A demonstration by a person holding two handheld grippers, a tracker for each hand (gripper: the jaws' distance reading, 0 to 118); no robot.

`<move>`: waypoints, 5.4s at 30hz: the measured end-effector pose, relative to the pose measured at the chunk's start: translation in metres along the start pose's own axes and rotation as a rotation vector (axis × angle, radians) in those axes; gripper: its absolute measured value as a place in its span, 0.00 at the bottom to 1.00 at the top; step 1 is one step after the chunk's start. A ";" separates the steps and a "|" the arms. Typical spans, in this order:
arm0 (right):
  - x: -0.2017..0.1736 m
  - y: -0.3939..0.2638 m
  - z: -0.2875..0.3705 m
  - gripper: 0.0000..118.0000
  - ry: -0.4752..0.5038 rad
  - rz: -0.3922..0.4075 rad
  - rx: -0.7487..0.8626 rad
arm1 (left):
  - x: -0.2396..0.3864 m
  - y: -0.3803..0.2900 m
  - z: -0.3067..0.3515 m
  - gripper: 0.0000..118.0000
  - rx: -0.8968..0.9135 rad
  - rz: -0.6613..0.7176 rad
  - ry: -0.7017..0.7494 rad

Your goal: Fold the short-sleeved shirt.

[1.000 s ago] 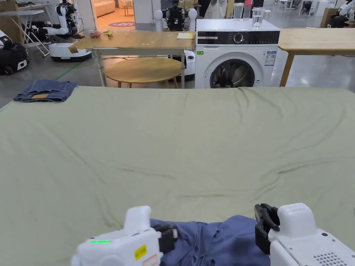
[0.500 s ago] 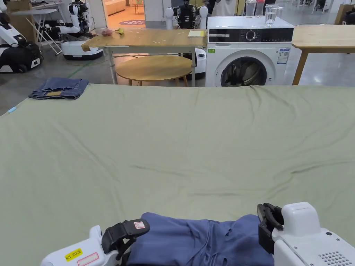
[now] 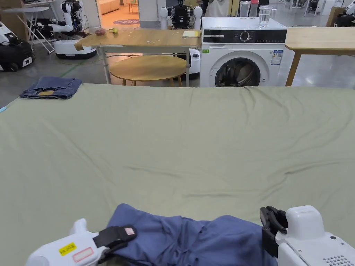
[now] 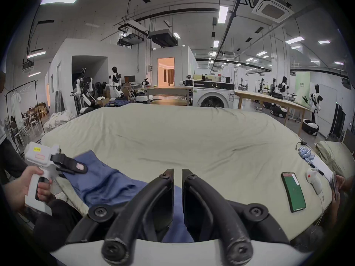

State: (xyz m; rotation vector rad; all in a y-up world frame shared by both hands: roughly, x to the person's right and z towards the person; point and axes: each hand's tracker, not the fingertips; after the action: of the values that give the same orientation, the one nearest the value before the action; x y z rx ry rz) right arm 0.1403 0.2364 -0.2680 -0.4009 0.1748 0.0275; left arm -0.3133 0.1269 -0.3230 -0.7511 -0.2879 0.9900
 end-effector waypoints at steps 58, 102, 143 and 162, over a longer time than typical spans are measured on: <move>0.005 -0.004 -0.008 0.05 0.128 -0.170 -0.080 | 0.131 -0.108 -0.096 0.11 -0.279 -0.476 0.001; -0.033 -0.029 -0.084 0.03 0.407 -0.440 -0.309 | -0.076 0.193 0.098 0.36 -0.080 -0.170 0.141; -0.005 0.158 -0.040 0.03 -0.081 0.041 0.162 | 0.239 0.093 0.043 0.01 0.494 -0.922 0.427; 0.021 0.235 -0.011 0.03 -0.140 0.015 0.338 | 0.366 0.074 0.036 0.01 0.606 -1.092 0.353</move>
State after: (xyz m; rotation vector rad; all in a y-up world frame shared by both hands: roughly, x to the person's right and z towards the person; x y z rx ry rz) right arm 0.1449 0.4483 -0.3721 -0.0598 0.0422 0.0399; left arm -0.1848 0.4730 -0.3874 -0.1205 -0.0457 -0.1202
